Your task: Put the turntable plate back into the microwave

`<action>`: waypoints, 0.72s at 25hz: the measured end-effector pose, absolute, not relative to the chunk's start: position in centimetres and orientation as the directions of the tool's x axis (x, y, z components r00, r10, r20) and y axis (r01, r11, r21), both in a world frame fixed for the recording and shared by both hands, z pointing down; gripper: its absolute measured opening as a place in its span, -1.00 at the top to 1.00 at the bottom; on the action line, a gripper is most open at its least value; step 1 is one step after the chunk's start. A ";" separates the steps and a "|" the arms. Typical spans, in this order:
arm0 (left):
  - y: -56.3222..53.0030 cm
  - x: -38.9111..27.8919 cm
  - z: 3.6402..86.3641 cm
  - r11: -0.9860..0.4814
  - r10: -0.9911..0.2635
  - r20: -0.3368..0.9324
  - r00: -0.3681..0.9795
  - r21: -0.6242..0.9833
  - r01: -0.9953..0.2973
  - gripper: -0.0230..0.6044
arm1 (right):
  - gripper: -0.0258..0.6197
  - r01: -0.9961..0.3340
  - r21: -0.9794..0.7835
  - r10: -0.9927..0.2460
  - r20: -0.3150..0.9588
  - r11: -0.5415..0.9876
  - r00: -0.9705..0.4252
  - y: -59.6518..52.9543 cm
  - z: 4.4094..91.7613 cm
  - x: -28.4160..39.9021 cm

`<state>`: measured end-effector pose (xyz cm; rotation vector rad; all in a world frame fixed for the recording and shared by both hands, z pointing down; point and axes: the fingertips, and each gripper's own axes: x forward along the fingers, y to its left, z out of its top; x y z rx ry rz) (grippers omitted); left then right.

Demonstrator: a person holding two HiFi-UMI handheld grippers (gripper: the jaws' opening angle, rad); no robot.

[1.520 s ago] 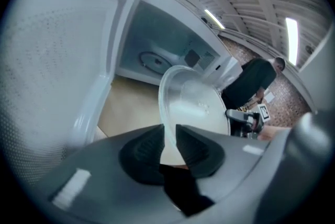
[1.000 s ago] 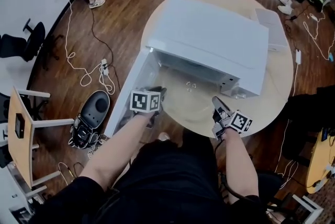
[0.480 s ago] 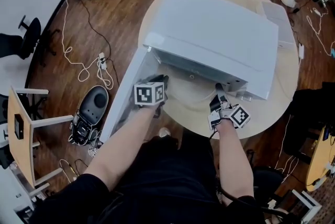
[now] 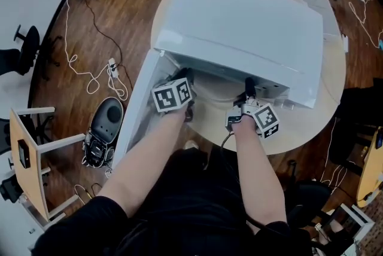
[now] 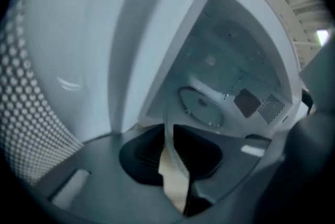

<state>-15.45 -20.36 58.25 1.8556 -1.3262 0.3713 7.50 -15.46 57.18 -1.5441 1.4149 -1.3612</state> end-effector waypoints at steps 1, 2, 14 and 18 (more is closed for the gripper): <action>-20.4 -15.3 58.3 -0.129 -0.659 0.628 0.414 0.448 -0.885 0.78 | 0.80 -0.219 -0.946 -0.962 0.261 -0.239 -0.080 -15.5 57.3 7.9; -20.4 -15.0 58.3 -0.148 -0.662 0.616 0.428 0.453 -0.879 0.79 | 0.80 -0.154 -0.956 -0.964 0.261 -0.251 -0.052 -15.6 57.4 8.2; -12.6 -12.7 57.3 -0.405 -0.627 0.575 0.525 0.335 -0.851 0.74 | 0.79 -0.040 -0.972 -0.973 0.228 -0.230 0.033 -16.2 58.1 8.1; -10.3 -9.9 58.2 -0.554 -0.529 0.594 0.606 0.300 -0.777 0.89 | 0.80 -0.096 -0.970 -0.975 0.222 -0.222 0.020 -16.7 57.4 7.7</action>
